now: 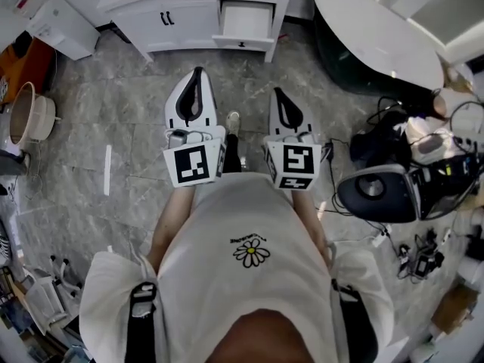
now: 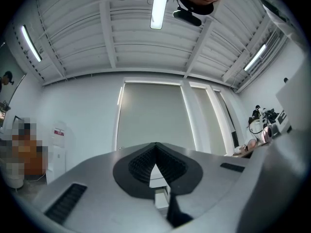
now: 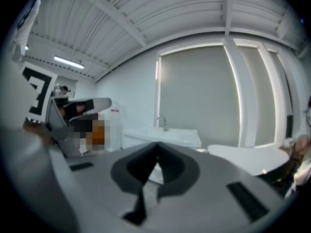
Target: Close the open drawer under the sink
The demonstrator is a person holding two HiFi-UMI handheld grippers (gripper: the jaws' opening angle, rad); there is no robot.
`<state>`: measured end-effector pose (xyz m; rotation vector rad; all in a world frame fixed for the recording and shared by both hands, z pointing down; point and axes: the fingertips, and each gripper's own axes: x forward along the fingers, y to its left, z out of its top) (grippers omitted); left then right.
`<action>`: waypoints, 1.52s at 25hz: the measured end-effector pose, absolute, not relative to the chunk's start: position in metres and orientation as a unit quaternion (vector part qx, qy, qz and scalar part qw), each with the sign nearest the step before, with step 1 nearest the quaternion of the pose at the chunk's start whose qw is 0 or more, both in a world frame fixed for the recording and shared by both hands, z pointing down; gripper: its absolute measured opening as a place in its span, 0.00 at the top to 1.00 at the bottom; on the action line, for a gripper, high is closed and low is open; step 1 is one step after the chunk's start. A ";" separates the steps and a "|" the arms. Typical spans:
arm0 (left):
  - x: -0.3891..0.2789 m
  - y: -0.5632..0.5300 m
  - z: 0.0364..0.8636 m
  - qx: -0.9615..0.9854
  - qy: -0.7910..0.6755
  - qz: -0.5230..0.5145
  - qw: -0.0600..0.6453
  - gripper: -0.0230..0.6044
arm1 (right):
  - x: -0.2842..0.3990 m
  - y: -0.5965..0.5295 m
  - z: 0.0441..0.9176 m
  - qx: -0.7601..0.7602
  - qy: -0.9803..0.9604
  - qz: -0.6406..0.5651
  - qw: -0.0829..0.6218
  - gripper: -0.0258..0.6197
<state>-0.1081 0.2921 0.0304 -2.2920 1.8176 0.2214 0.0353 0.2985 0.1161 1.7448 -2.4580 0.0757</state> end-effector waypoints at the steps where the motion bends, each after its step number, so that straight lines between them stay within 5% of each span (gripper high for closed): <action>1: -0.108 0.289 0.031 -0.778 0.615 0.074 0.103 0.93 | 0.034 0.296 0.114 0.578 -0.814 0.019 0.065 0.91; 14: -0.078 0.211 0.057 -0.806 0.585 0.057 0.067 0.93 | 0.039 0.249 0.132 0.572 -0.816 0.036 0.083 0.91; 38: -0.105 -0.059 0.087 -0.817 0.576 0.018 0.015 0.93 | 0.018 -0.022 0.128 0.595 -0.796 0.059 0.097 0.91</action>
